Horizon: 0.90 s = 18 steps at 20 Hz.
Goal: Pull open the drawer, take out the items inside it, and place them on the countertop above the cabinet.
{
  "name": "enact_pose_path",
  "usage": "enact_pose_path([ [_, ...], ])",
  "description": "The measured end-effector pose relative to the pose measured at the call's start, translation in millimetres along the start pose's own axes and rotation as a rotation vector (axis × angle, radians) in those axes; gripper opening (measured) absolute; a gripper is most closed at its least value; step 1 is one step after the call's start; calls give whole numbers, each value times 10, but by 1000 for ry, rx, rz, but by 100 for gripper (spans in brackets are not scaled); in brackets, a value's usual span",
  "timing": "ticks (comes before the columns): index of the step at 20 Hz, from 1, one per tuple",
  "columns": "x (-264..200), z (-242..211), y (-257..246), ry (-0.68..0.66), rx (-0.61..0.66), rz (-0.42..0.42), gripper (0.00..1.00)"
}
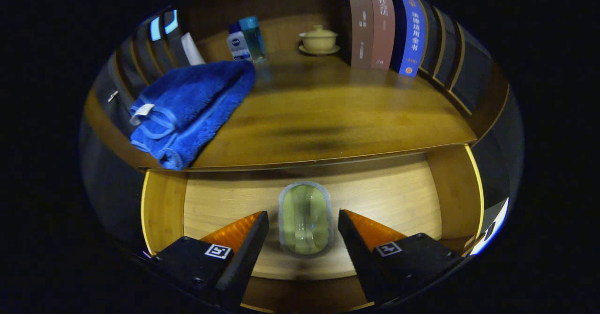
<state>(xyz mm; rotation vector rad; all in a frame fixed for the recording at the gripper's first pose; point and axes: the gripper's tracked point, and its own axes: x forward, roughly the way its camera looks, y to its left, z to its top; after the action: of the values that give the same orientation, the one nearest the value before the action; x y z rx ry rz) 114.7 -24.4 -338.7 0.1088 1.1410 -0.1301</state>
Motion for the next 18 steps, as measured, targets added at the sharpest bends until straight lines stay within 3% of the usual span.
enact_pose_path([
  [7,223,-98,-5,96,-64,-33,23],
  [13,140,-117,-13,63,-63,-25,23],
  [18,-389,-65,-25,-75,-72,-14,23],
])
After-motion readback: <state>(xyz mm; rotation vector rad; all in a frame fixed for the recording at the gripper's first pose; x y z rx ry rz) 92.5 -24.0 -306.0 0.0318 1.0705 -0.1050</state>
